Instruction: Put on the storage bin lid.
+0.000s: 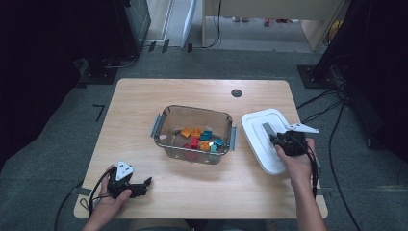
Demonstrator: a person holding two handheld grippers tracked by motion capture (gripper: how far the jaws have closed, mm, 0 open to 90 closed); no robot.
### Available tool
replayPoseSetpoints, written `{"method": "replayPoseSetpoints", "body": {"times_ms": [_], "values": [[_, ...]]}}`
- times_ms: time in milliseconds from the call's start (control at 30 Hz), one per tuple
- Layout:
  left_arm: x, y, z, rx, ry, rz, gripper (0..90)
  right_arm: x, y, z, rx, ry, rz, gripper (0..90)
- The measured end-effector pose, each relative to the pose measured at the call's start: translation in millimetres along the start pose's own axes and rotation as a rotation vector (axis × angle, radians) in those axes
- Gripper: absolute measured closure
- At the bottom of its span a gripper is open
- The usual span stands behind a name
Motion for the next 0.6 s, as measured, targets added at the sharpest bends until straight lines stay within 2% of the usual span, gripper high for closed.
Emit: {"method": "replayPoseSetpoints", "body": {"times_ms": [600], "values": [[0.0, 0.0, 0.0, 0.0, 0.0, 0.0, 8.1, 13.9, 48.7, -29.2, -0.081, 0.038, -0.012, 68.3]]}}
Point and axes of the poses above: each handheld gripper's, and its own axes: z roughly forward along the jaws, y roughly out of its top, x roughly to its left, the point moved 1 cm from there along z, roughly forward along the jaws, and after that the axes turned 7 degrees about -x, right-handed, at the moved point
